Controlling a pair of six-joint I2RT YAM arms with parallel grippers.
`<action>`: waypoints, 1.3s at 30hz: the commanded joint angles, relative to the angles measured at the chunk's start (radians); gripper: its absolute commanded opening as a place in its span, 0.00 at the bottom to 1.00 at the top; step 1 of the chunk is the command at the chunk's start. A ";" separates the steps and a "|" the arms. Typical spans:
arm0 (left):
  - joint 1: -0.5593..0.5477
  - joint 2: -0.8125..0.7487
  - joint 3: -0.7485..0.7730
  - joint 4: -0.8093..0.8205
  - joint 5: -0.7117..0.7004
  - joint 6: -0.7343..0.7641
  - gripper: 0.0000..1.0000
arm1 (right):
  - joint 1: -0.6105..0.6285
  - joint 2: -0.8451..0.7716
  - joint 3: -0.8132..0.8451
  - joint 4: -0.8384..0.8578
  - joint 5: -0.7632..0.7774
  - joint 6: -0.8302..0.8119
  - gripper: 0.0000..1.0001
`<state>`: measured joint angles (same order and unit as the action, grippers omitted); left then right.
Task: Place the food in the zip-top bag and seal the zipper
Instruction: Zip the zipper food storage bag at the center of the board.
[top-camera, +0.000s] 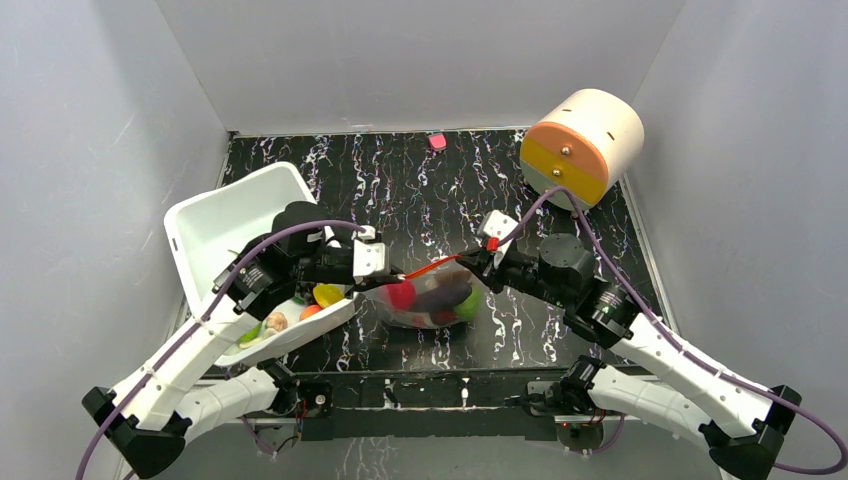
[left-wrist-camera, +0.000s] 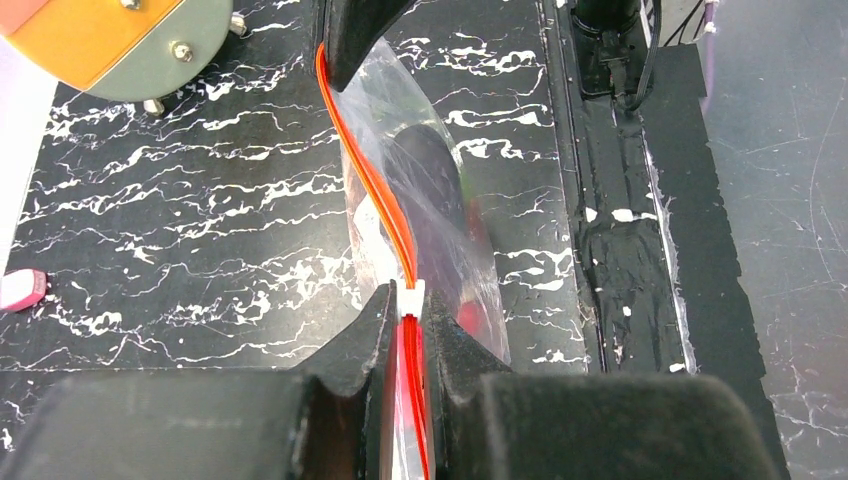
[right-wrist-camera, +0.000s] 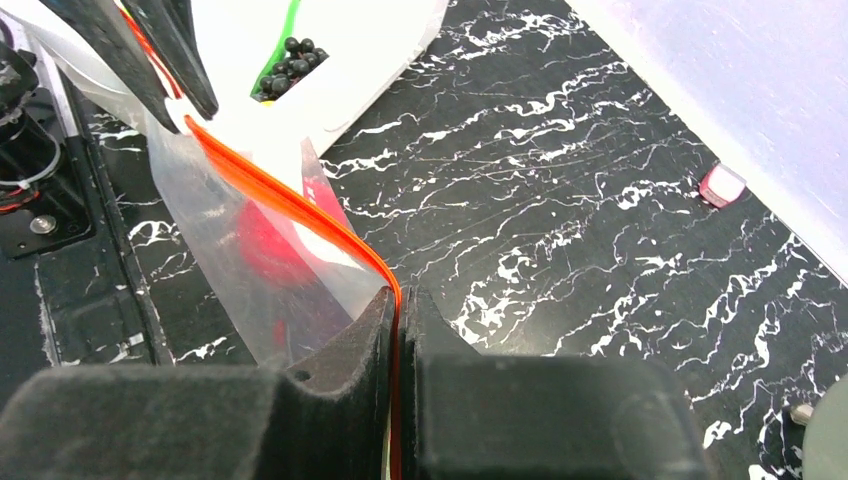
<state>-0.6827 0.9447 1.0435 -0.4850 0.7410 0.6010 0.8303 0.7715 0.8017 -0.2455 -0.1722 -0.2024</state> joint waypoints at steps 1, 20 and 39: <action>0.005 -0.047 0.029 -0.076 -0.001 0.014 0.00 | -0.013 -0.032 0.011 -0.016 0.157 -0.011 0.00; 0.005 -0.102 0.016 -0.155 -0.053 0.031 0.00 | -0.013 -0.114 0.011 -0.076 0.445 -0.018 0.00; 0.004 -0.097 -0.106 0.056 -0.094 -0.085 0.15 | -0.013 -0.237 -0.256 0.214 0.302 0.296 0.00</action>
<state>-0.6827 0.8665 0.9386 -0.4858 0.6716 0.5499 0.8177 0.5419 0.5583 -0.1925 0.0994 0.0216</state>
